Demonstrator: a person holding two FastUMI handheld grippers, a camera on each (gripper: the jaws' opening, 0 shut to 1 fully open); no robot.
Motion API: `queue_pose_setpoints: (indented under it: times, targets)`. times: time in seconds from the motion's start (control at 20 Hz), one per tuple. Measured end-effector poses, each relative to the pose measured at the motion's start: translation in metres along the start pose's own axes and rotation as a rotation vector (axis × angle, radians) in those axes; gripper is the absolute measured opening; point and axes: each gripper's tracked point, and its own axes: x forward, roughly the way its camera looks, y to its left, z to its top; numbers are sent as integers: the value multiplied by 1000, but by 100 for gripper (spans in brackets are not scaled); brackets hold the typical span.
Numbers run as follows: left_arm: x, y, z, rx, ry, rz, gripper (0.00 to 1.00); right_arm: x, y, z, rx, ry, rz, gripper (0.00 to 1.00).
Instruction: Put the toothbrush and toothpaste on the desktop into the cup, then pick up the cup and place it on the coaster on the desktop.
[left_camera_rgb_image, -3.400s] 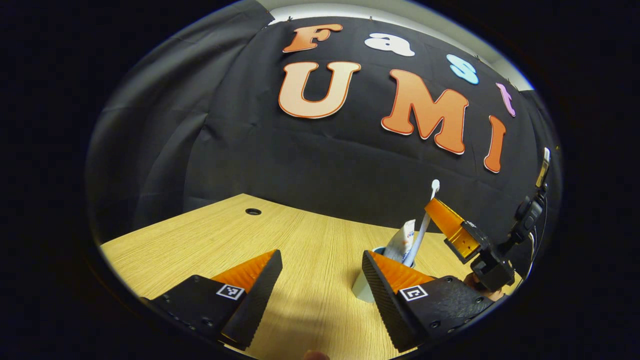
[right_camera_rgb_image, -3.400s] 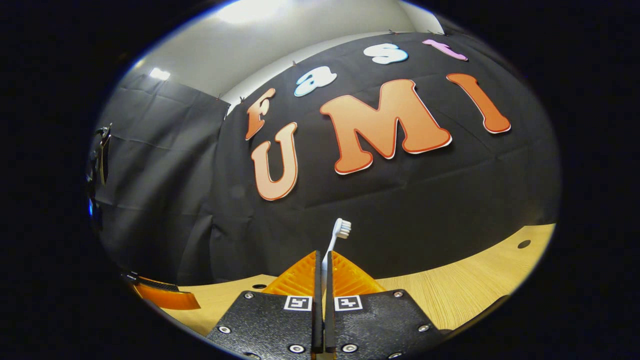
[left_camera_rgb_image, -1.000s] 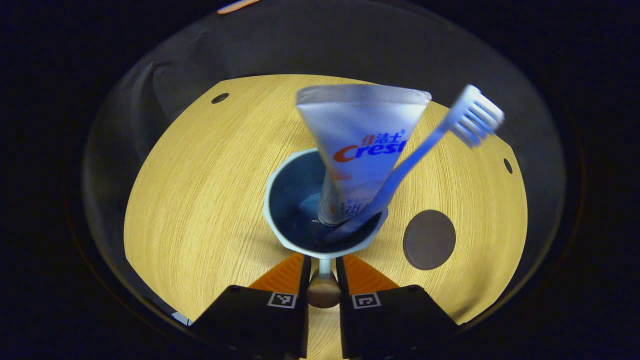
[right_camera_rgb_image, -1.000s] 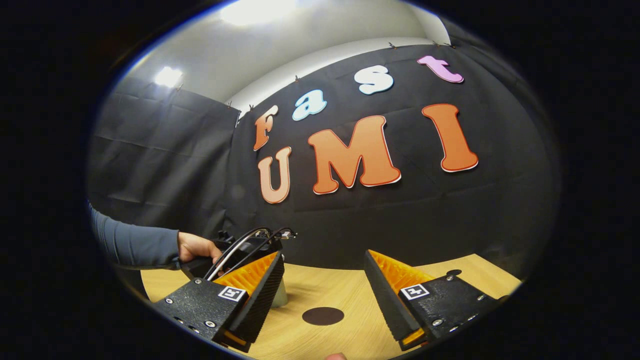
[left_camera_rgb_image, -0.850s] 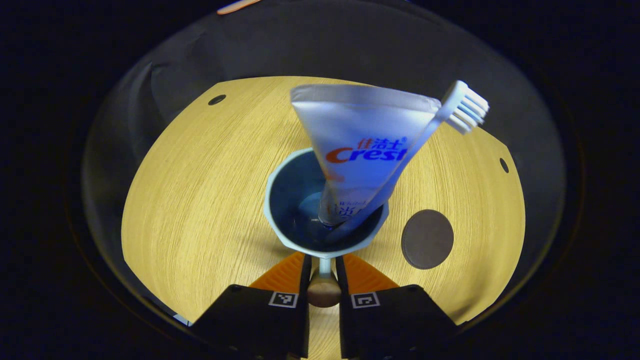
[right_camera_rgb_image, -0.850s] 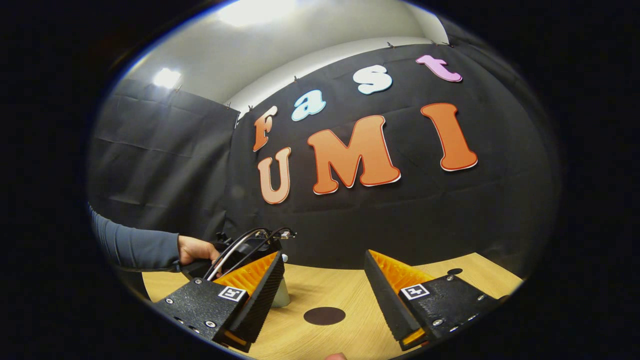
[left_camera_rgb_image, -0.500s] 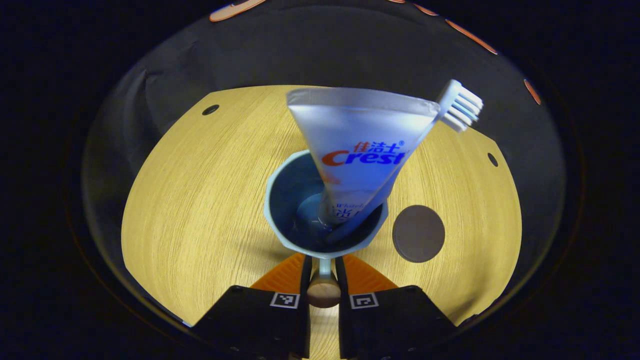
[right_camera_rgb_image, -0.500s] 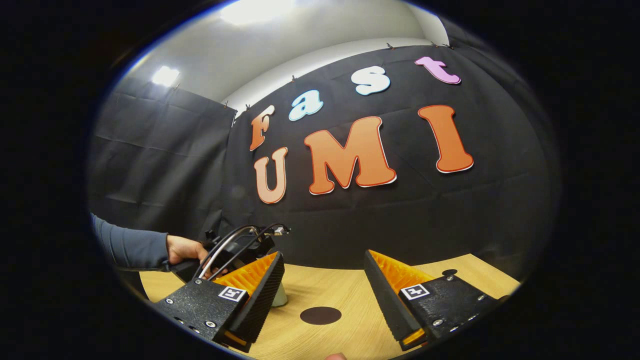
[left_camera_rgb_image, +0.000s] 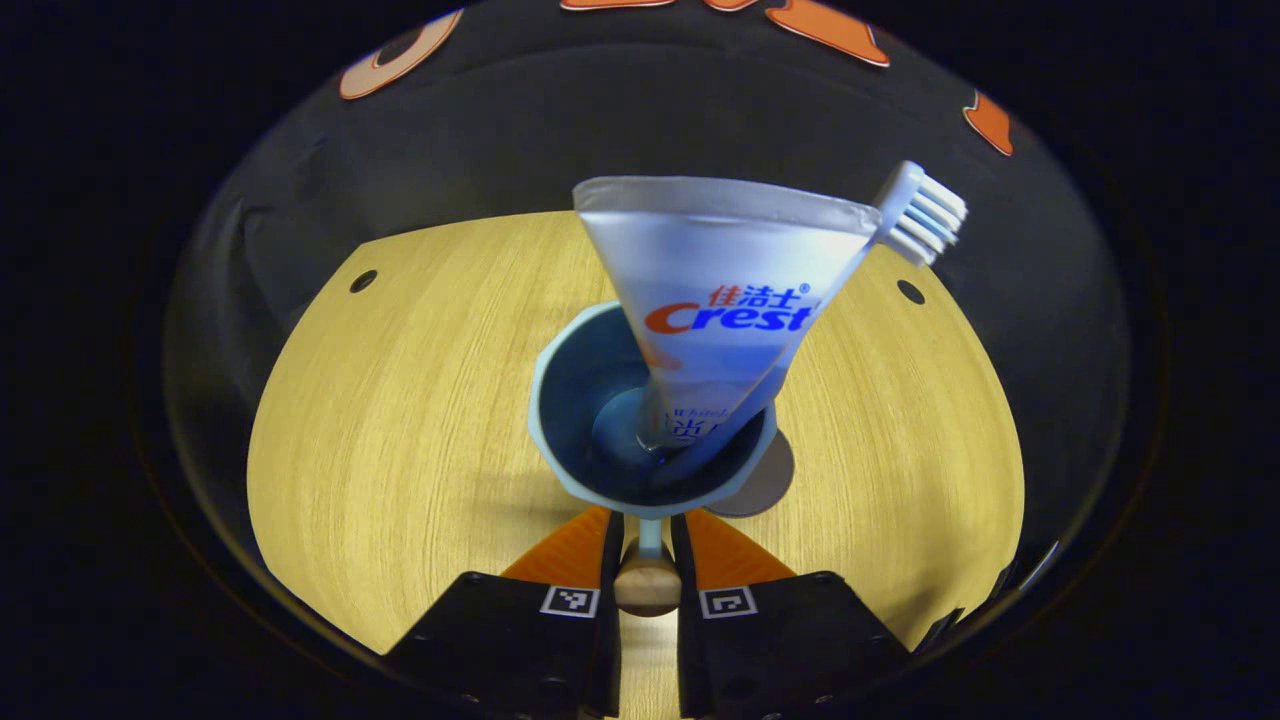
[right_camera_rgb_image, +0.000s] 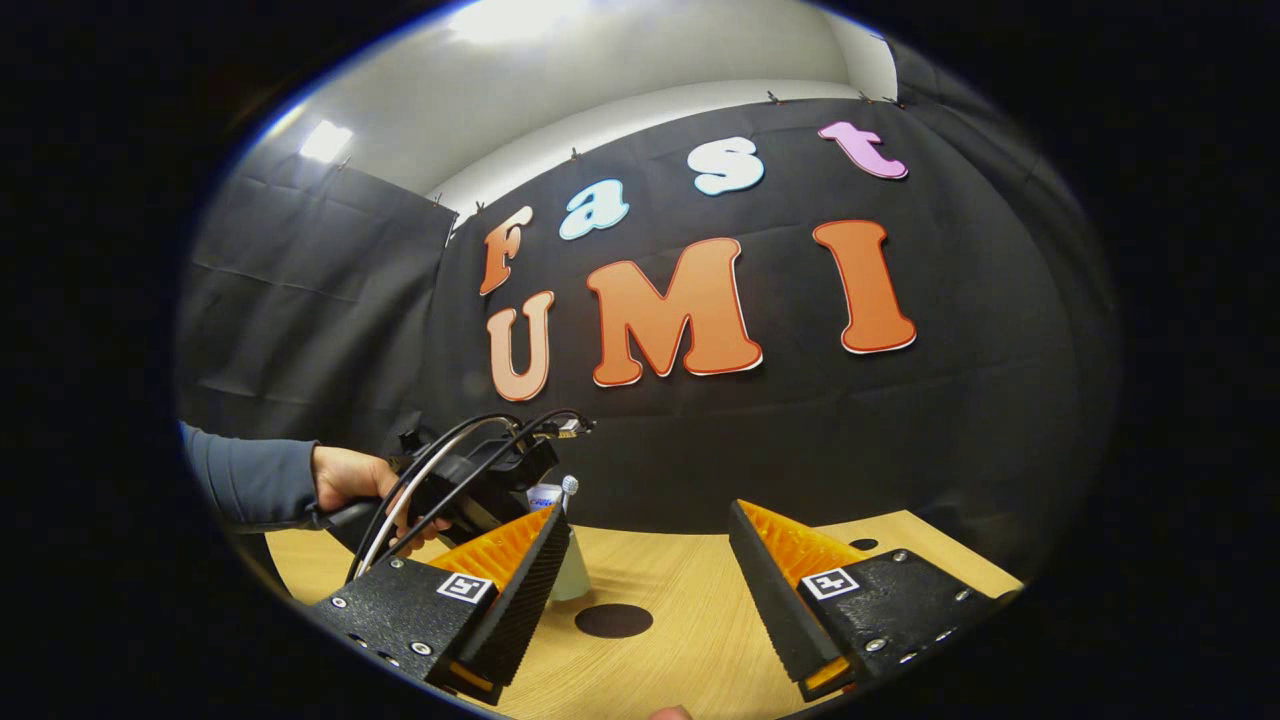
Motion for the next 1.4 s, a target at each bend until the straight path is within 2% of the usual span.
queue_pose_setpoints:
  times: [0.15,0.55,0.65,0.75,0.8,0.85,0.9,0.95,1.0,1.1,1.25,1.4]
  targets:
    - [-11,2,29,30,12,-22,22,-8,-12,0,-6,10,-26,96]
    - [-34,16,156,66,111,-73,22,-21,-37,-6,-11,48,-82,96]
    - [-48,22,178,92,61,-80,26,-21,-40,-6,-3,51,-96,96]
    - [-70,34,226,113,13,-77,41,-19,-43,-9,13,65,-107,96]
    - [-82,40,249,118,-4,-81,71,-18,-43,-10,22,72,-114,96]
    - [-95,45,273,122,-27,-93,77,-17,-42,-9,28,76,-116,96]
    - [-109,51,299,129,-61,-102,88,-16,-39,-9,30,77,-120,96]
    - [-126,47,261,151,-107,-112,90,-14,-37,-7,29,74,-125,96]
    - [-138,51,263,191,-170,-118,94,-14,-36,-5,26,68,-130,96]
    - [-154,55,292,276,-312,-84,98,-12,-34,-2,15,59,-152,96]
    - [-185,67,319,302,-511,-42,97,-7,-23,-1,0,55,-160,96]
    - [-229,80,349,307,-774,39,97,-7,-13,1,-31,42,-178,96]
